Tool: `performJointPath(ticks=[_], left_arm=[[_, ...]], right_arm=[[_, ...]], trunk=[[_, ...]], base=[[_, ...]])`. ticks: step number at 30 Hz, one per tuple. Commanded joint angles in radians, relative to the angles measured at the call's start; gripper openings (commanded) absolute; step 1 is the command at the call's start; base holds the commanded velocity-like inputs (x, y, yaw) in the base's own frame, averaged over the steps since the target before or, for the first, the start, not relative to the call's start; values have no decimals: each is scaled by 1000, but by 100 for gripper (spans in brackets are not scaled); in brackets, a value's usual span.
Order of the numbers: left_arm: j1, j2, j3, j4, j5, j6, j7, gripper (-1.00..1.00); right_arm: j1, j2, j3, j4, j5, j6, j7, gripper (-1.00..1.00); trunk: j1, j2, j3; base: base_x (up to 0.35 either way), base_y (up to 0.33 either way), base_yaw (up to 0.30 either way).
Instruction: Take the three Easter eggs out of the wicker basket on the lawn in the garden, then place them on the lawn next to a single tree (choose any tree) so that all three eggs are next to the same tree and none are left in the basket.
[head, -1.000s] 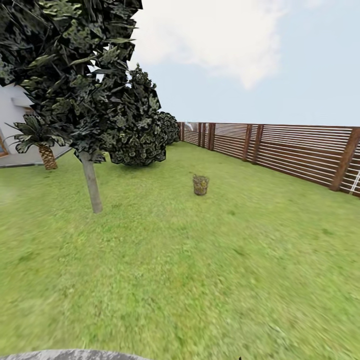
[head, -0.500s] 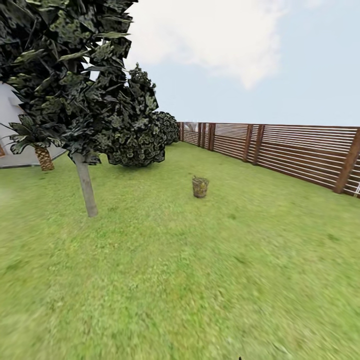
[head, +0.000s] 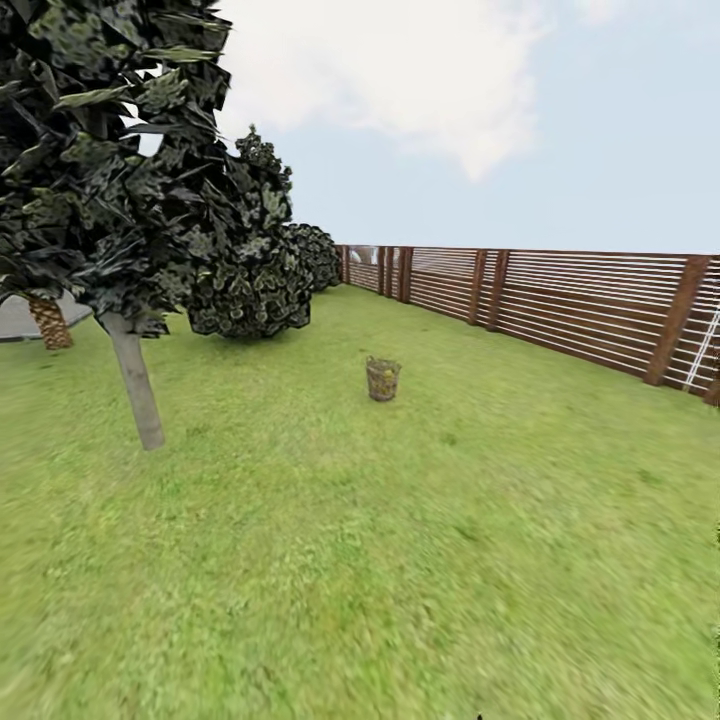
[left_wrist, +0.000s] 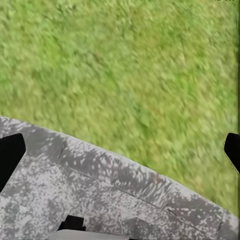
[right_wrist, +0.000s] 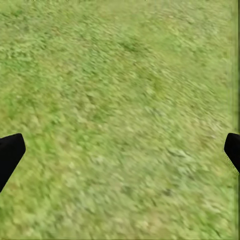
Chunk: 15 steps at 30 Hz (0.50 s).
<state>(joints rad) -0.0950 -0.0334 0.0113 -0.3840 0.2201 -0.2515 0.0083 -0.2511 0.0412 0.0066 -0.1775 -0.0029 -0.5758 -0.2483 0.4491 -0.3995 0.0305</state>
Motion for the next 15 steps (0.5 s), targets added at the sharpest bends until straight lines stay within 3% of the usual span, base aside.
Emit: performJointPath(ticks=[1, 15], left_arm=[[0, 0, 1, 0, 2, -3, 1, 100], [0, -1, 1, 0, 2, -3, 1, 100]], right_arm=[[-1, 0, 1, 1, -1, -3, -3, 100], [-1, 0, 0, 1, -1, -3, -3, 100]], trunk=[[1, -1, 0], [1, -1, 0]], base=[[329, -113, -99], [327, -132, -10]])
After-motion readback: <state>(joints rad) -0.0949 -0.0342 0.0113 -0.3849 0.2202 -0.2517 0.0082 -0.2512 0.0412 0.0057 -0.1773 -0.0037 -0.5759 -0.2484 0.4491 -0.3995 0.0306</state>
